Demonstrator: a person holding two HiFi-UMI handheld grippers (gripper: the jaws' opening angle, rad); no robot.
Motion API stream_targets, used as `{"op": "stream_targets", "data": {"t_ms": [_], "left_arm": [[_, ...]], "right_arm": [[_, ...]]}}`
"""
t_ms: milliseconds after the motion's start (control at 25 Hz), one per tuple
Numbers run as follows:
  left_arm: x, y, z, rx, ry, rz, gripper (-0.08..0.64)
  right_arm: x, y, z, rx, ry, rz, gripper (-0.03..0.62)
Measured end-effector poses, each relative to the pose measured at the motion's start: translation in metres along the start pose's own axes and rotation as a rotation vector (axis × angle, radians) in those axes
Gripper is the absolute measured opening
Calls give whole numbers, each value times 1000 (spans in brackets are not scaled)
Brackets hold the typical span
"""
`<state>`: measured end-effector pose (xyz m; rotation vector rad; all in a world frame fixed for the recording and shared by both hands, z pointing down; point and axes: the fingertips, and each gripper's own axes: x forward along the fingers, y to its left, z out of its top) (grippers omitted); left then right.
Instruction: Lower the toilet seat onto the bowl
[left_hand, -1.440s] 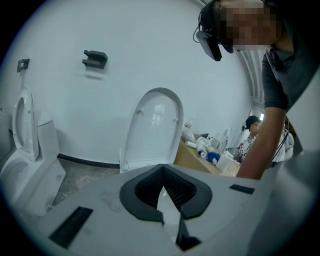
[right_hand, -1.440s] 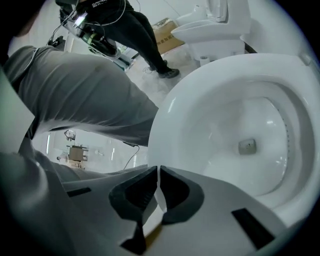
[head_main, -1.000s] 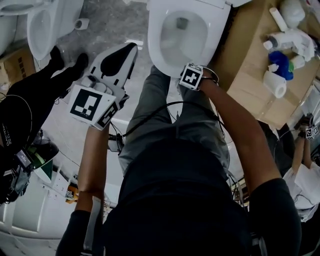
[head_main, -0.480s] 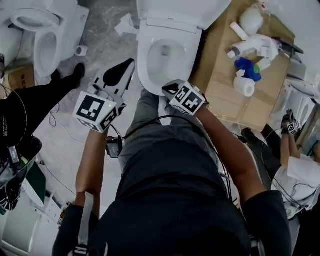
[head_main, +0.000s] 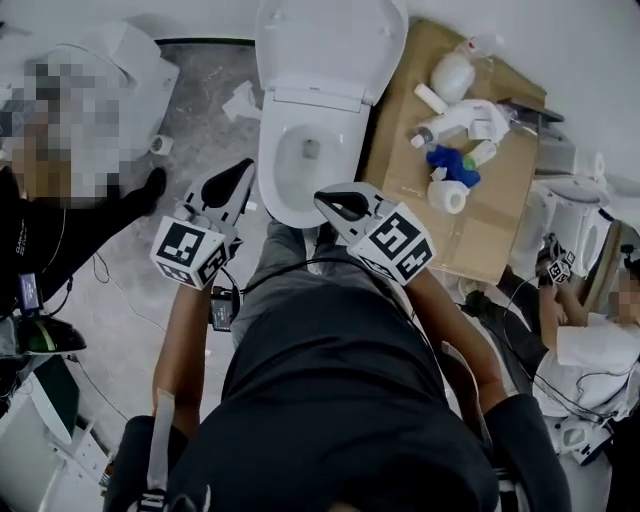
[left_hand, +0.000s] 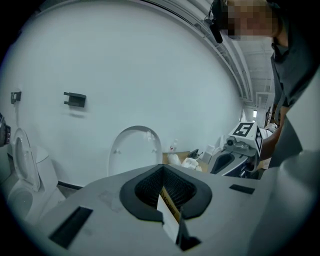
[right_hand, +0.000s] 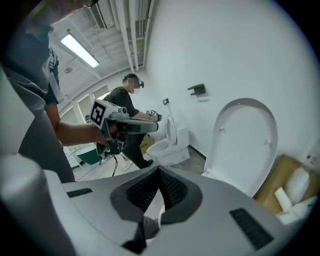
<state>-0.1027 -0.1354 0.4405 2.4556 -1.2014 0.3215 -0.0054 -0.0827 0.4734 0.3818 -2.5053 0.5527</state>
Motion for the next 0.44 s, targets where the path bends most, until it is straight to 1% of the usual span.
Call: {"op": "stream_targets", "data": {"t_ms": [200,440], "left_arm": [[-6,-29,12,27,0,0,3],[-6,-81,13,37,6,-7,3]], "right_arm": [[-33,7,26,-52,-80,-12,8],[-65,16,21,-65,-128,-4,8]]}}
